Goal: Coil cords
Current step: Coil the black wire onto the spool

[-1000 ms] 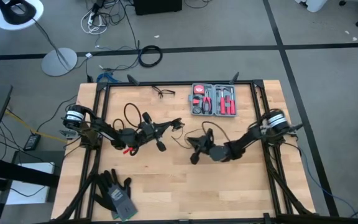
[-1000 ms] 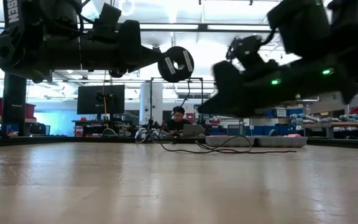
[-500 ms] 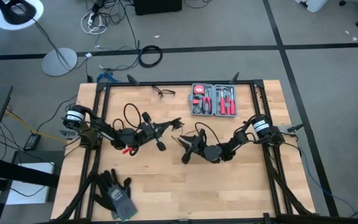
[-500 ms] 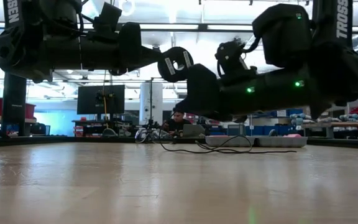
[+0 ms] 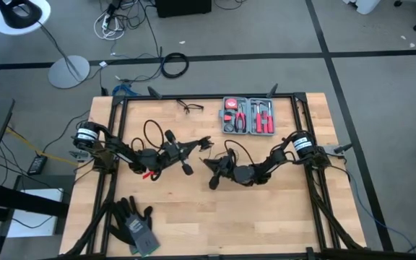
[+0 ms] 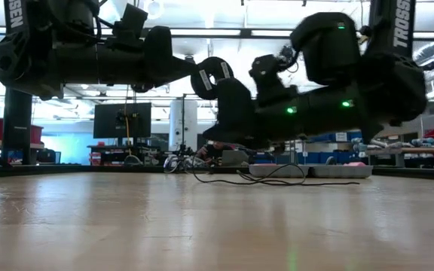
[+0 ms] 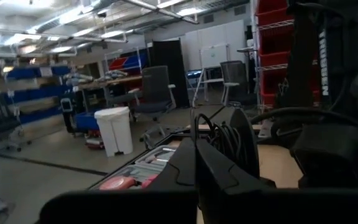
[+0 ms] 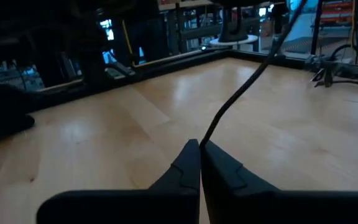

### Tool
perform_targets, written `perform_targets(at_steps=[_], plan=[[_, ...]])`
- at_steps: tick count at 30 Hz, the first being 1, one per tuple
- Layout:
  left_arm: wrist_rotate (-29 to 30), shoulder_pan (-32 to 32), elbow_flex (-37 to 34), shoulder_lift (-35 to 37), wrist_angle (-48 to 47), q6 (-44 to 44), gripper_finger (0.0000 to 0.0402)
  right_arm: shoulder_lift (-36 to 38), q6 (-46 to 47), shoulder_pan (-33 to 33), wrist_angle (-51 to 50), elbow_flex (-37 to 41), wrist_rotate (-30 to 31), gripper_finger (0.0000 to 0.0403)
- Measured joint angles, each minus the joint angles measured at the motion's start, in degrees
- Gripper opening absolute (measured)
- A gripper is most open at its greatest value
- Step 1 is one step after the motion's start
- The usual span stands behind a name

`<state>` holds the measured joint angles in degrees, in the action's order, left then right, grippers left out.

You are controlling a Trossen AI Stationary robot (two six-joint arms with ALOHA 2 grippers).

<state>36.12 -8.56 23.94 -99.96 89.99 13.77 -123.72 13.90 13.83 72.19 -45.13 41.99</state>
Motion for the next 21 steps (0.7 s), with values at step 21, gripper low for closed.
perform_targets(at_steps=[21], plan=[[4.24,-0.13,4.36,-0.02,-25.68,-2.1,0.0,1.81,-7.26,-3.64,-17.82,-10.7,-11.8,0.0]])
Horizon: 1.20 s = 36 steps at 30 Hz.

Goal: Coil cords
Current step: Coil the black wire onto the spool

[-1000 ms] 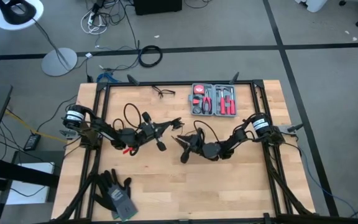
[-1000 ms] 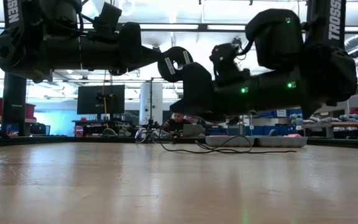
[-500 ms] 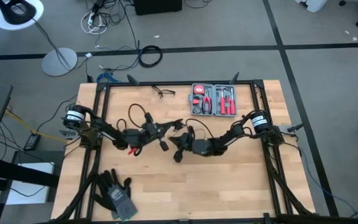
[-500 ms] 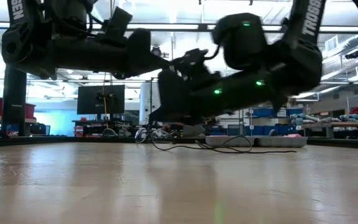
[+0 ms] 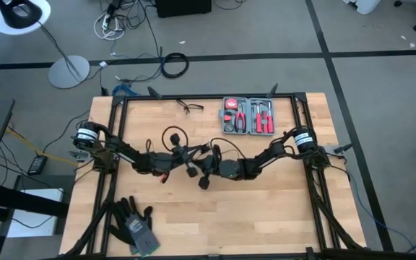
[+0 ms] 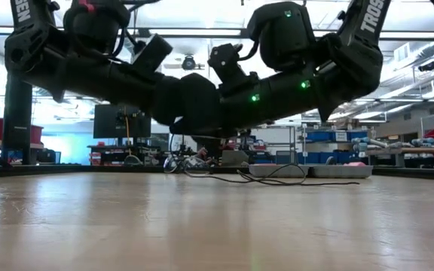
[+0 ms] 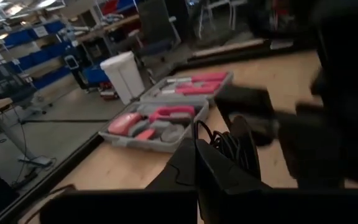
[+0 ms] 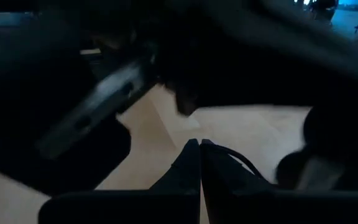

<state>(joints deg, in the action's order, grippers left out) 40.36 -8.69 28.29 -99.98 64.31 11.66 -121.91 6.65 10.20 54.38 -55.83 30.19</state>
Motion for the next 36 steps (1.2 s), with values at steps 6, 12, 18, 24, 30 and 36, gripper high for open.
perform_targets(at_steps=[6,12,18,24,30,36], plan=[[0.0,0.0,0.0,0.02,-4.22,0.02,0.0,4.0,-0.25,0.0,-9.08,0.0,0.03,0.0],[0.04,0.01,0.0,0.02,-6.46,0.03,0.0,9.19,0.14,0.0,-21.57,0.0,0.99,0.0],[0.02,-0.04,0.0,0.02,-6.86,0.01,0.0,14.56,0.19,0.0,-32.47,0.0,1.17,0.0],[-0.11,-0.07,0.09,1.25,-7.22,-0.16,0.0,19.85,0.96,-0.13,-43.06,0.0,1.23,0.0],[-1.58,-0.04,0.13,5.36,-10.26,-2.42,0.0,22.93,2.75,-1.01,-50.39,-0.08,1.07,0.0],[-5.24,0.01,0.11,9.46,-18.49,-7.48,0.0,23.26,2.28,-1.68,-50.8,-0.11,0.92,0.0002]])
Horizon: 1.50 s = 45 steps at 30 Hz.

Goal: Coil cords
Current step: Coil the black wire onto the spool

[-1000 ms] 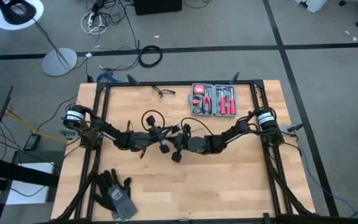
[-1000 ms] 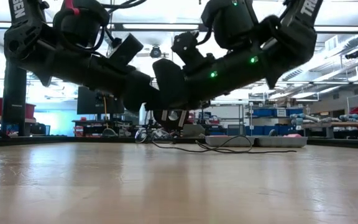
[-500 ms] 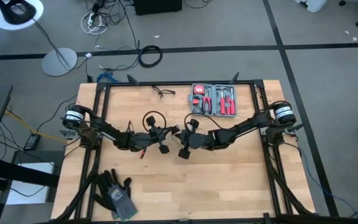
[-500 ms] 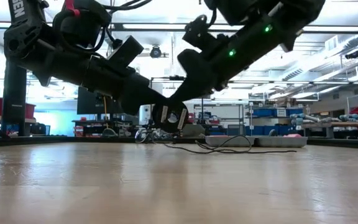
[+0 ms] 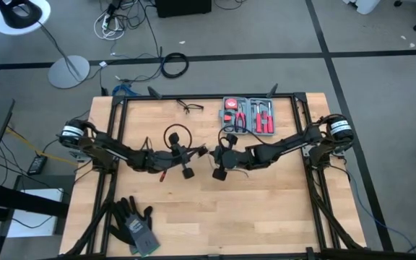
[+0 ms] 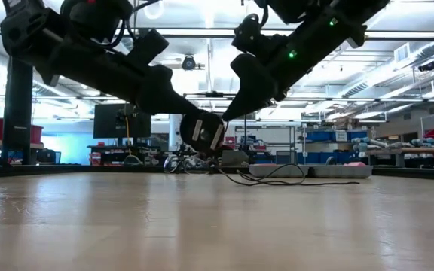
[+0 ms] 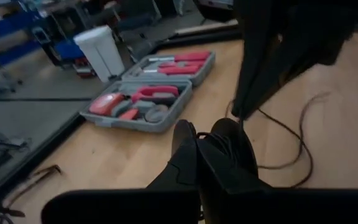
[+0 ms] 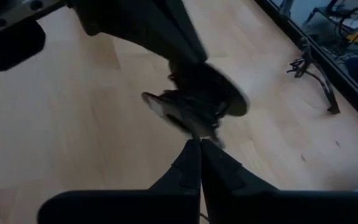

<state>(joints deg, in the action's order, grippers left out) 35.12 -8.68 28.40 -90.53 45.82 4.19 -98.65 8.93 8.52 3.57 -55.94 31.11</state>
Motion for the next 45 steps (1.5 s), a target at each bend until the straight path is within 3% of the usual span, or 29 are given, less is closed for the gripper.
perform_targets(at_steps=[13,21,26,30,33,36,40,42,45], plan=[[-6.95,0.03,-0.1,1.57,-2.13,-4.85,0.0,-0.42,-1.43,-1.14,-3.99,0.07,0.04,0.0009],[-8.77,0.03,-0.8,2.63,-0.76,-5.69,0.0,-0.59,-0.9,-1.32,-7.02,0.17,2.18,0.0057],[-7.82,0.03,-5.24,3.29,7.0,-7.58,0.0,-0.31,7.1,-0.25,-18.27,0.44,4.64,0.0093],[-7.35,0.03,-10.43,3.4,17.48,-7.88,0.0,0.53,15.3,3.32,-19.46,4.58,10.07,0.0099],[-7.3,0.03,-13.27,3.44,24.63,-8.65,0.0,0.49,19.92,6.6,-9.47,10.12,15.49,0.0097],[-7.24,0.04,-15.66,3.37,29.63,-8.6,0.0,-1.27,22.76,8.48,11.54,16.83,18.24,0.0095],[-7.12,0.06,-17.01,3.39,34.48,-7.38,0.0,-6.94,20.21,8.29,38.82,22.64,17.92,0.0096],[-7.65,0.07,-17.32,3.37,35.56,-7.3,0.0,-10.46,17.16,6.99,48.16,23.4,17.53,0.0098],[-8.86,0.61,-17.27,3.22,35.28,-7.29,0.0,-14.48,9.88,4.14,59.21,22.31,11.75,0.0098]])
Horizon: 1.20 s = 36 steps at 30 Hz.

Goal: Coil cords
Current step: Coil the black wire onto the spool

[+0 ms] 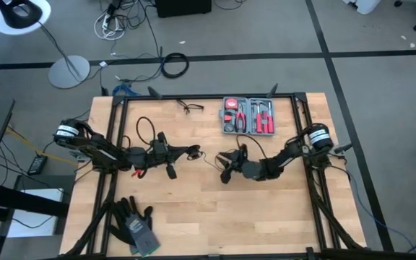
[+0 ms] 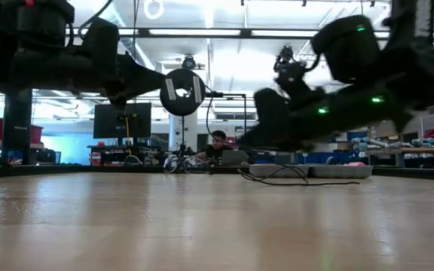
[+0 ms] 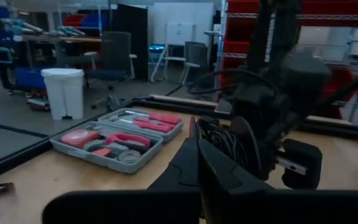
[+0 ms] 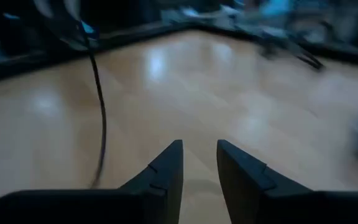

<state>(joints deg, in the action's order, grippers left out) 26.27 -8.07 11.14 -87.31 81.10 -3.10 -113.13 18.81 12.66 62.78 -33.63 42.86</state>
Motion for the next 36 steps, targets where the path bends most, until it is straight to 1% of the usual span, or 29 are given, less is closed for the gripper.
perform_targets(at_steps=[3,6,8,10,13,15,17,19,23,27,31,36], plan=[[-3.45,1.06,0.0,-0.06,-0.18,-0.17,0.0,-1.1,-8.08,-3.48,4.2,-1.35,-9.13,0.0098],[-7.76,3.07,0.0,-0.06,-0.55,-0.44,0.0,0.6,-10.8,-7.96,5.6,-1.34,-14.62,0.0099],[-10.37,5.09,-0.02,-0.06,-1.9,-0.58,0.0,2.78,-12.66,-11.48,5.87,-0.23,-19.66,0.0098],[-12.81,7.53,-0.04,-0.06,-3.17,-1.67,0.0,4.92,-13.52,-15.44,5.08,1.03,-26.96,0.0095],[-18.15,11.02,-0.04,-0.06,-3.32,-1.72,0.0,7.91,-13.49,-20.74,1.75,1.49,-38.48,0.0091],[-20.76,13.02,-0.01,-0.06,-3.39,-1.07,0.0,8.66,-13.38,-22.93,-0.96,0.89,-43.5,0.0088],[-23.09,14.61,0.33,-0.06,-3.54,0.67,0.0,8.8,-13.48,-23.67,-2.28,0.19,-46.84,0.0086],[-24.49,15.78,1.04,-0.06,-3.65,1.41,0.0,8.87,-14.39,-23.34,-2.23,-0.68,-48.22,0.0086],[-25.88,17.36,3.05,-0.06,-4.2,2.48,0.0,8.47,-17.71,-22.43,-3.29,-2.77,-48.54,0.0086],[-27.55,17.87,4.59,-0.06,-6.4,2.83,0.0,8.47,-17.92,-22.2,-3.83,-4.44,-48.47,0.0083],[-29.23,17.87,4.72,-0.06,-6.33,2.62,0.0,8.47,-17.32,-22.18,-3.9,-4.52,-48.5,0.0082],[-29.56,17.87,4.72,-0.06,-6.27,2.21,0.0,8.47,-17.3,-21.87,-3.78,-4.52,-48.65,0.0072]])
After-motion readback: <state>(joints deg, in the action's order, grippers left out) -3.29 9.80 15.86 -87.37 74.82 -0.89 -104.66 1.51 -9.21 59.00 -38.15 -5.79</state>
